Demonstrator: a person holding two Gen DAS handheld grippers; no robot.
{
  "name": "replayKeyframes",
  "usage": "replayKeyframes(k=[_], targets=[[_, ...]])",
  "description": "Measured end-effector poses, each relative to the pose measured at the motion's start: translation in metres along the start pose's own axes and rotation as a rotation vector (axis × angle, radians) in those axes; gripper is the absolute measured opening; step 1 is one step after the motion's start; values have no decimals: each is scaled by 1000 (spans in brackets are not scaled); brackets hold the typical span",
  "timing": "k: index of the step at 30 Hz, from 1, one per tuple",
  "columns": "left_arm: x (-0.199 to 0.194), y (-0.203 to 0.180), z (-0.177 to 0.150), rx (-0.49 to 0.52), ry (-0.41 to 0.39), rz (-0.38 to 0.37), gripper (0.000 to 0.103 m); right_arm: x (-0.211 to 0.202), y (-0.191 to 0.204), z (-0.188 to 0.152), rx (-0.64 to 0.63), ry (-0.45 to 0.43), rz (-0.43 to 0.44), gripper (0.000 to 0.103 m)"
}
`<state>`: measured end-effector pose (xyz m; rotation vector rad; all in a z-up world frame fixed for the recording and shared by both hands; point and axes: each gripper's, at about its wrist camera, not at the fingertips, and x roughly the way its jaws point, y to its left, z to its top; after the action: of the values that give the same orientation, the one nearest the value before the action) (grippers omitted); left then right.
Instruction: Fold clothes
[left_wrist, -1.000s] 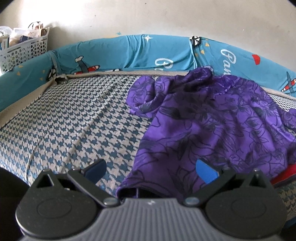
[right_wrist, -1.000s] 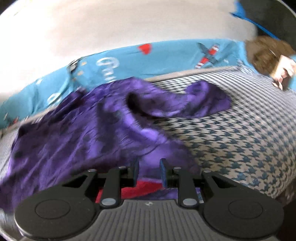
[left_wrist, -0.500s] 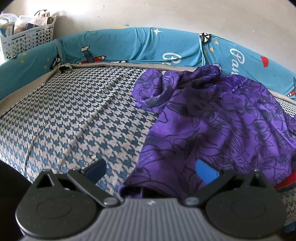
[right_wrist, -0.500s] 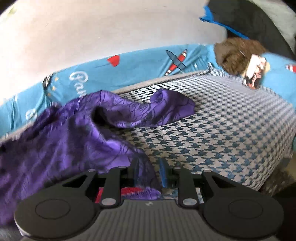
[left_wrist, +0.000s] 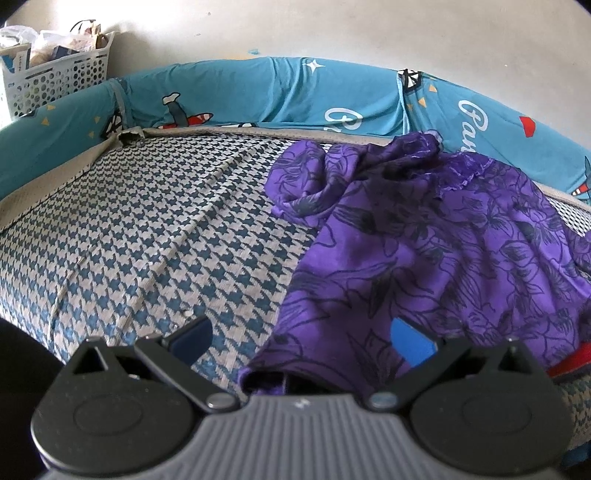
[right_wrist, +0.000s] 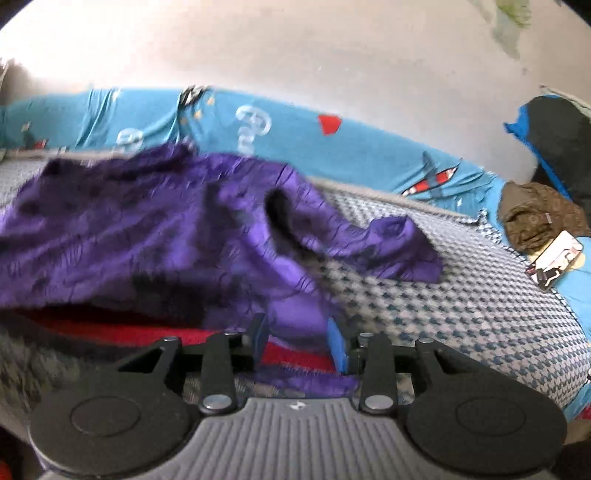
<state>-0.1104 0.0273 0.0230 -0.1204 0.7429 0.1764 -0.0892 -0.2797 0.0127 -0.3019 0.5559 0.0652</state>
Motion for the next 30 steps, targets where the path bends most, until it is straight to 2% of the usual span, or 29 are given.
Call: replayKeyframes(k=[3, 12, 16, 17, 19, 20, 23, 26, 30], targets=[[1, 0, 0, -6, 6, -3, 103, 1, 4, -2, -32, 1, -1, 35], [2, -3, -2, 9, 13, -4, 103, 30, 12, -7, -86, 100, -66, 35], [2, -3, -2, 9, 11, -3, 103, 35, 13, -8, -90, 90, -92, 34], [2, -3, -2, 9, 12, -3, 103, 34, 12, -7, -77, 84, -93, 33], [2, -3, -2, 9, 13, -1, 103, 34, 7, -5, -42, 77, -94, 15], [3, -4, -2, 10, 14, -1, 103, 33, 4, -4, -23, 72, -96, 12], [3, -5, -3, 13, 16, 0, 103, 26, -7, 1, 52, 27, -128, 9], [4, -6, -4, 21, 22, 2, 103, 24, -21, 4, 145, -1, -208, 6], [7, -6, -5, 26, 38, 8, 103, 33, -42, 5, 289, 63, -264, 6]])
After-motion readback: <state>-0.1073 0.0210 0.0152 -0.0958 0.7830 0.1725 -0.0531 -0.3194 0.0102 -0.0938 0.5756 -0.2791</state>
